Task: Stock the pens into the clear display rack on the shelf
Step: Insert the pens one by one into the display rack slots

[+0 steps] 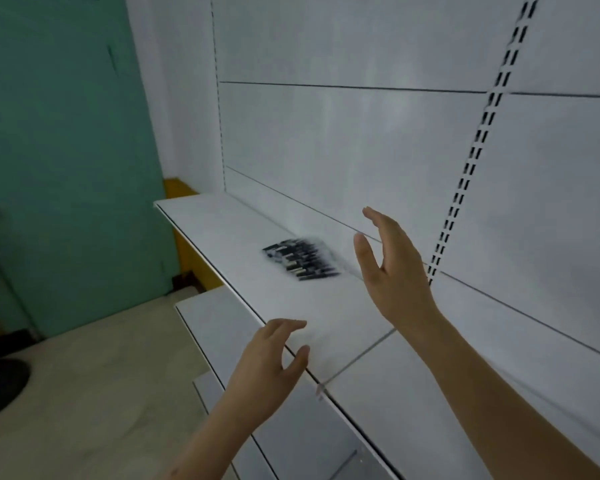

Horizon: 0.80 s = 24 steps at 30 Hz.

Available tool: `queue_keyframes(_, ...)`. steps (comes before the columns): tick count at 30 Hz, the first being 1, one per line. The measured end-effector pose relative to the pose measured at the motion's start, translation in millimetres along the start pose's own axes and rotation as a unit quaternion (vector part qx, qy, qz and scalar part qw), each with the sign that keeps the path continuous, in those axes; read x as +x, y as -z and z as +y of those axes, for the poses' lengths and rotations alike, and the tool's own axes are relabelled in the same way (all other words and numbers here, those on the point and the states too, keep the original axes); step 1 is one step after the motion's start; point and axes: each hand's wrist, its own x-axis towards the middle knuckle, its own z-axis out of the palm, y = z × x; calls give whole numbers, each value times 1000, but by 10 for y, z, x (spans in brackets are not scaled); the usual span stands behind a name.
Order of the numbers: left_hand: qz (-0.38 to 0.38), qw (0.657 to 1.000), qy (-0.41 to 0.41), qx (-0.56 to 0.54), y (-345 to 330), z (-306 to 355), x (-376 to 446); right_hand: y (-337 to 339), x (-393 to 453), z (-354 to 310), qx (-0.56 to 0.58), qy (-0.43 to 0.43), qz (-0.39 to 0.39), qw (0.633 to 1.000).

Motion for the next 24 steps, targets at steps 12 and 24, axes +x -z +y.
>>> queue_keyframes(12,-1,999,36,-3,226,-1242,1520,-1703,927,794,-15,-21,-63,998)
queue_keyframes(24,-58,998,35,4,-99,-1772,2893,-2403,751,1409,-179,-126,-143,965)
